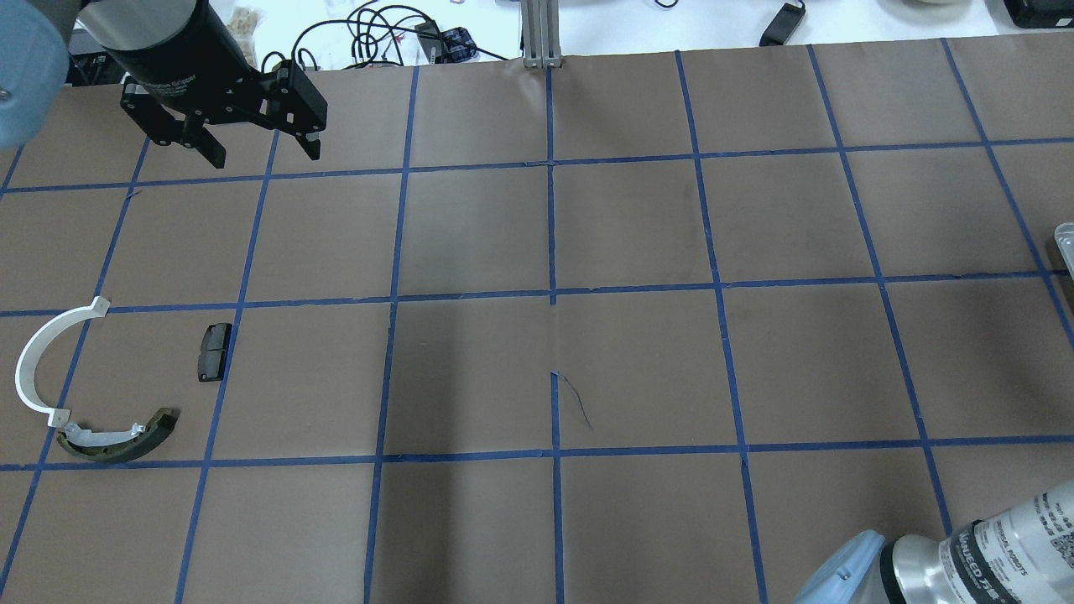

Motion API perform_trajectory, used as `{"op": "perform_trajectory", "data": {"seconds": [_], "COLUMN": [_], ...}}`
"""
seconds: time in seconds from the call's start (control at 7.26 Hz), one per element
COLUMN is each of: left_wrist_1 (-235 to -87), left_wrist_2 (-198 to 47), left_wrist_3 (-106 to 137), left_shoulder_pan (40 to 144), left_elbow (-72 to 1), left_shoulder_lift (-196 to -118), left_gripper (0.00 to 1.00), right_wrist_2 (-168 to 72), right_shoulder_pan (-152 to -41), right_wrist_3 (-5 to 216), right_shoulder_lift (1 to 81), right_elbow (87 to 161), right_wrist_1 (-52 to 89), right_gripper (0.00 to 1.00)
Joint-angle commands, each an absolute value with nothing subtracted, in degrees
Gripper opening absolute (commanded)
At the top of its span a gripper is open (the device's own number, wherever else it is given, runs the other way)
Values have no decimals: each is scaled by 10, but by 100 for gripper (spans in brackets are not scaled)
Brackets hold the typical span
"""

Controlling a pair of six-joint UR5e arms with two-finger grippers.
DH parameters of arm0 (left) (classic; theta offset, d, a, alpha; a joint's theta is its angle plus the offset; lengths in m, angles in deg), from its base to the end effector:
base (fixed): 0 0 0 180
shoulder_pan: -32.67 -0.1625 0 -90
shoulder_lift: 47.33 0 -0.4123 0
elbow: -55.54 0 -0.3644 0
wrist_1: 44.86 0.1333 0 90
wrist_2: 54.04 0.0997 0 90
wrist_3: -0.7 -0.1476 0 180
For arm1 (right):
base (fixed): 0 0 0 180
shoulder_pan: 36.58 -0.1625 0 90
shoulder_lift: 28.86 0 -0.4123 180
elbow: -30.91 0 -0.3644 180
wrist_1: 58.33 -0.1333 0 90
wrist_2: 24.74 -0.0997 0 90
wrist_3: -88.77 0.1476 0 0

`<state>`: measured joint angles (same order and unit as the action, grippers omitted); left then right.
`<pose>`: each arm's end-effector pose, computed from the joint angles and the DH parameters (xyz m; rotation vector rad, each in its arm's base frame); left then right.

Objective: Place bearing gear from tray to pile

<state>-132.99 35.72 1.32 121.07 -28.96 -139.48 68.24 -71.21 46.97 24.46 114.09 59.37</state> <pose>-0.1201 -0.4955 0.4579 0.0604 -3.1343 0.1430 -0.4687 -0.4764 0.1607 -0.3687 -3.1121 -0.1002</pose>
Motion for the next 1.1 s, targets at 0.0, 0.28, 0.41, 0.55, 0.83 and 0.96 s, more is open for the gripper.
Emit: {"op": "perform_trajectory", "data": {"seconds": [0.0,0.28,0.41,0.55,0.83,0.96], "left_wrist_1": [-1328,-1326,-1323,-1323,-1323,-1323], "left_wrist_2": [358,357,358,357,358,358], "left_wrist_3": [13,13,14,13,13,13], "left_shoulder_pan": [1211,1211,1211,1211,1211,1211], "left_elbow": [-297,-295,-295,-295,-296,-296], "left_shoulder_lift": [-1388,-1394,-1393,-1393,-1392,-1392], "left_gripper": [100,100,100,100,100,100], "right_wrist_2": [682,683,683,684,684,683], "right_shoulder_pan": [-720,-720,-720,-720,-720,-720], "right_wrist_3": [472,470,469,466,467,469], "right_shoulder_lift": [240,236,228,225,224,224], "right_elbow": [1141,1141,1141,1139,1138,1139], "right_wrist_1": [597,599,600,601,601,601], "right_gripper": [63,63,63,63,63,48]}}
